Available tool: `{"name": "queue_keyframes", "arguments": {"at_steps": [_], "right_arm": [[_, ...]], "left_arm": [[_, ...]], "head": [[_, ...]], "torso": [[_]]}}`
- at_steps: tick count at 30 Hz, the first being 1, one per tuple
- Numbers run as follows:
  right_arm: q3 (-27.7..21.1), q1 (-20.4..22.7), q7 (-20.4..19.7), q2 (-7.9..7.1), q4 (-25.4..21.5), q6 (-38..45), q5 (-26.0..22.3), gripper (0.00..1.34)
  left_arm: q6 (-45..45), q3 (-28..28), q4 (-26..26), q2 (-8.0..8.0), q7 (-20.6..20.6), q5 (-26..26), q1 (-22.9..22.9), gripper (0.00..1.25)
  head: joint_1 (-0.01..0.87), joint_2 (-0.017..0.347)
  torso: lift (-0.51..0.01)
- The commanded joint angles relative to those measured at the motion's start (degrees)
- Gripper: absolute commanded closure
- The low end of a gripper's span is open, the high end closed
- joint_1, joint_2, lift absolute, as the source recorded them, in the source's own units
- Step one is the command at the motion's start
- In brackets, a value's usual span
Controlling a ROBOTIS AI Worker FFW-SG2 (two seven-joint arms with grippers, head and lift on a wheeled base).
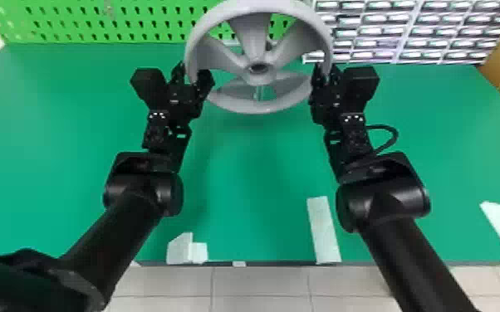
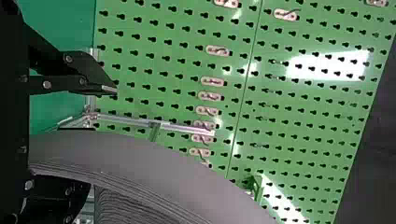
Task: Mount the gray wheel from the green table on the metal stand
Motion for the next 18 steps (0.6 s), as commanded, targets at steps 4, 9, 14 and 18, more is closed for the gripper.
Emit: {"name": "queue_keyframes", "arguments": {"at_steps": [4, 9, 14, 18], "right_arm": [[-0.08, -0.94, -5.69, -0.02, 0.69, 1.17, 0.09, 1.18], [-0.08, -1.46, -5.69, -0.02, 0.78, 2.40, 0.09, 1.18], [-0.08, -1.81, -5.69, 0.07, 0.96, 3.19, 0.18, 1.18], [0.01, -2.08, -5.69, 0.07, 1.22, 3.98, 0.18, 1.18]], "left_arm": [[0.80, 0.09, 0.45, 0.00, 5.18, -0.09, -0.59, 0.85], [1.50, 0.26, 0.89, -0.09, 5.18, -0.09, -0.94, 0.85], [2.20, 0.44, 0.97, -0.17, 5.18, -0.18, -1.20, 0.84], [2.91, 0.97, 1.24, -0.17, 5.18, -0.53, -1.20, 0.84]], "head": [[0.867, 0.052], [0.867, 0.052], [0.867, 0.052], [0.867, 0.052]], "torso": [[-0.100], [-0.100], [-0.100], [-0.100]]}}
